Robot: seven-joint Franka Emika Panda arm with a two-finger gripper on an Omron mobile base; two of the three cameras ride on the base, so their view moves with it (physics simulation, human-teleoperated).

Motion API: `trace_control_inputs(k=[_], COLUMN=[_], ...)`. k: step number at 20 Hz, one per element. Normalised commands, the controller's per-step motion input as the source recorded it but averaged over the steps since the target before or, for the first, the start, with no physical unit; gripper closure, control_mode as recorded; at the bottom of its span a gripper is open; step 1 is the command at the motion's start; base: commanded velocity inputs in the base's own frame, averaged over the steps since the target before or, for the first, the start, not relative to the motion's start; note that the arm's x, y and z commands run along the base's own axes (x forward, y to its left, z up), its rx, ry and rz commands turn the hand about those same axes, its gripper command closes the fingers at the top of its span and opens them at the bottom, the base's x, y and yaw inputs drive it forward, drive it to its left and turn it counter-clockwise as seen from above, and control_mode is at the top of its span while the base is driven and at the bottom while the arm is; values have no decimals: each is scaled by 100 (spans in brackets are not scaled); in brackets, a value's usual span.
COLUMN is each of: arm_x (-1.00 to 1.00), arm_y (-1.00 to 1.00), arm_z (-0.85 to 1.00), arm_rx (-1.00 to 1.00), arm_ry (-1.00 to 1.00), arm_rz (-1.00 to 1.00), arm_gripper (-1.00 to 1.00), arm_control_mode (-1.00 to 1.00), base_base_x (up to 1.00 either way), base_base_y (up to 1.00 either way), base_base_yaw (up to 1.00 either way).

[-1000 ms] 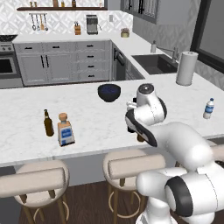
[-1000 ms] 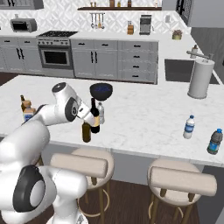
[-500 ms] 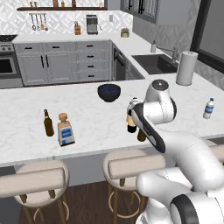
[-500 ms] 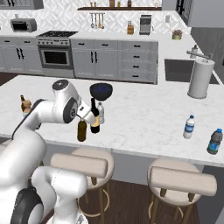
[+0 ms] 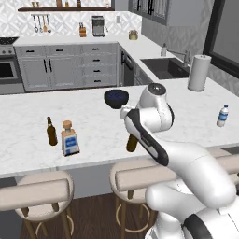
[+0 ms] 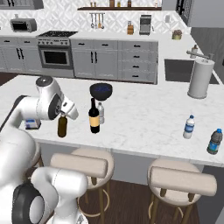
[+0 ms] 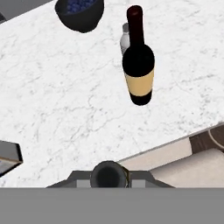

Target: Move the plastic bottles in the middle to the plastics group, and the glass bottles in the middle to the glass group.

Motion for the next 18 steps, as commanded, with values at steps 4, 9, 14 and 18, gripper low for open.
trace_control_inputs(k=[4, 9, 14, 18], arm_x=[22, 42, 46, 31], arm_y=[80, 61, 53, 50], arm_z=[1, -7, -8, -5], arm_rx=[0, 0, 0, 0], arm_ry=[0, 0, 0, 0], arm_rz=[13, 11, 8, 3], arm_gripper=[100, 100, 100, 100], arm_control_mode=[-100, -100, -100, -100], base_base_x=[0, 0, 0, 0], base_base_y=[0, 0, 0, 0], base_base_yaw=[0, 0, 0, 0])
